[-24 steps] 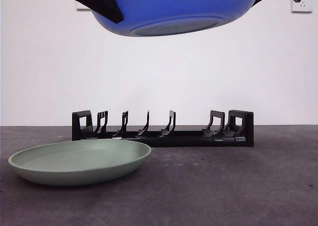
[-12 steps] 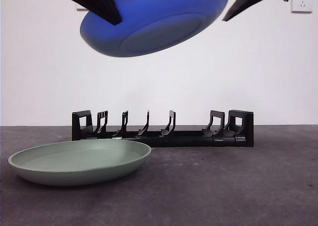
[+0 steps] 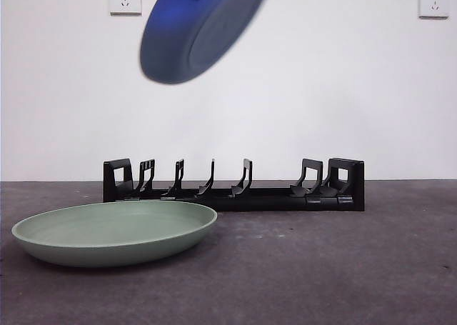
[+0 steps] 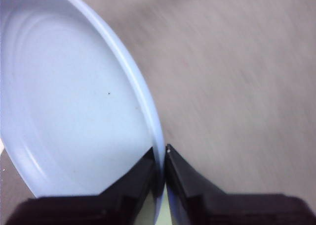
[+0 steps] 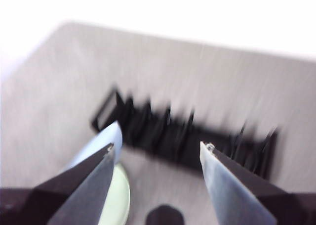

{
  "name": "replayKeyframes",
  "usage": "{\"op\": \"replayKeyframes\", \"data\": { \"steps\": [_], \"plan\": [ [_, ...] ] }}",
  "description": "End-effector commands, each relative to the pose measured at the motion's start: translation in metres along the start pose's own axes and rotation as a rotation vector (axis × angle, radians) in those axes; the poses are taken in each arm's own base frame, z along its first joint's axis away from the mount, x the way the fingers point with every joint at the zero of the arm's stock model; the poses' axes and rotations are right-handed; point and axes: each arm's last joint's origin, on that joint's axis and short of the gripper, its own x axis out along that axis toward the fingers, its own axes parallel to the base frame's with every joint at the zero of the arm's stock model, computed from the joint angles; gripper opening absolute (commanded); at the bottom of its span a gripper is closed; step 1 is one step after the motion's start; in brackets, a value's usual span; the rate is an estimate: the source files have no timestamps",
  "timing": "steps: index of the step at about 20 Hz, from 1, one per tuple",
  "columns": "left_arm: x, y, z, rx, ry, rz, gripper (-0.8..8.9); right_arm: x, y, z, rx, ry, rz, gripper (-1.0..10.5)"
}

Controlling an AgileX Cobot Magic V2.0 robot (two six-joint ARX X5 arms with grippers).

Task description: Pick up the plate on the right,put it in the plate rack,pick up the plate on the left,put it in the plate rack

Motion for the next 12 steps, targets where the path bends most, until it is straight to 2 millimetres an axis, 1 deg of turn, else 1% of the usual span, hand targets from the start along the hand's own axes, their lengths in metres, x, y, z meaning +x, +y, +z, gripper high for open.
{"op": "replayKeyframes", "data": {
  "steps": [1,3,5,8,12],
  "plan": [
    [-0.002,0.028,0.002,-0.291,-0.172,0.057,-0.08,-0.014,0.003,-0.001,-0.001,0.007,0.001,2.8],
    [-0.001,0.049,-0.002,-0.423,-0.255,0.099,-0.08,-0.020,0.003,-0.009,-0.008,0.071,0.000,2.8],
    [0.005,0.066,-0.013,-0.517,-0.283,0.119,-0.08,-0.021,0.003,-0.016,0.004,0.144,0.001,2.8],
    [0.015,0.080,-0.025,-0.576,-0.286,0.129,-0.08,-0.021,0.003,-0.021,0.003,0.190,0.001,2.8],
    [0.034,0.093,-0.042,-0.632,-0.267,0.167,-0.08,-0.022,0.004,-0.024,0.006,0.225,0.026,2.8]
  ]
}}
